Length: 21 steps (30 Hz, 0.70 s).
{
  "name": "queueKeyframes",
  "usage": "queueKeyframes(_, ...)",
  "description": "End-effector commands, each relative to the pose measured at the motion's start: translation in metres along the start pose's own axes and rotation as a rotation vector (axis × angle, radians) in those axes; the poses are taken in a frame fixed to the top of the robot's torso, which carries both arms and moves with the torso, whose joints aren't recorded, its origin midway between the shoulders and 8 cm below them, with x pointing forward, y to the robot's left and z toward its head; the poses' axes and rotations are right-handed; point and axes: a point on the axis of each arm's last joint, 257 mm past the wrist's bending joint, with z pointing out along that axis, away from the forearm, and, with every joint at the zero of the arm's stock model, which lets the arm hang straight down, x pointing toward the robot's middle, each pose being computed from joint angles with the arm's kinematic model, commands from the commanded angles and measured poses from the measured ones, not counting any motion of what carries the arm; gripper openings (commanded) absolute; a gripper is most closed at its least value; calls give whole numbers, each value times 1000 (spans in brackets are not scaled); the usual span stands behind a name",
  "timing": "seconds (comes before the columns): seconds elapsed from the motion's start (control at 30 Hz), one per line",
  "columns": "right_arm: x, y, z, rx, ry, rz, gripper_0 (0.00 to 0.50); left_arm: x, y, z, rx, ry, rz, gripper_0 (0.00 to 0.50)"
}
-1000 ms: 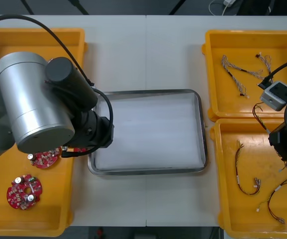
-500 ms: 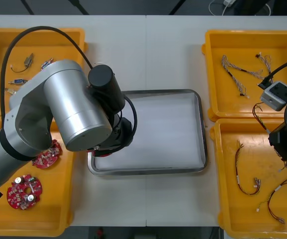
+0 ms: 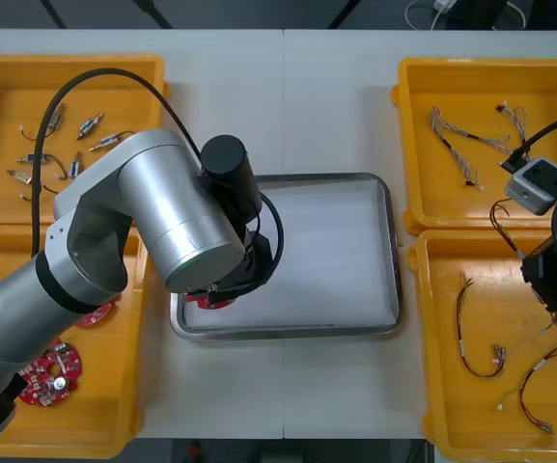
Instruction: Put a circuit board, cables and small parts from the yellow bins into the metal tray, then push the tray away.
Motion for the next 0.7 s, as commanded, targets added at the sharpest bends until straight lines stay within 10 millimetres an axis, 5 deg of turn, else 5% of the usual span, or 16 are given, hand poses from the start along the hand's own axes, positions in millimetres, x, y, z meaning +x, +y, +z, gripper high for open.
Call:
queueKeyframes(0.03,-2,-10,-6,43,6,-55,0,1,-24,-6,38,-22,-50,0)
queueKeyframes(0.53,-2,-10,-6,43,6,-55,0,3,-33,3,69,0,-112,7)
queueKeyframes(0.7,-2,-10,-6,43,6,-55,0,5,-33,5,67,1,-122,89)
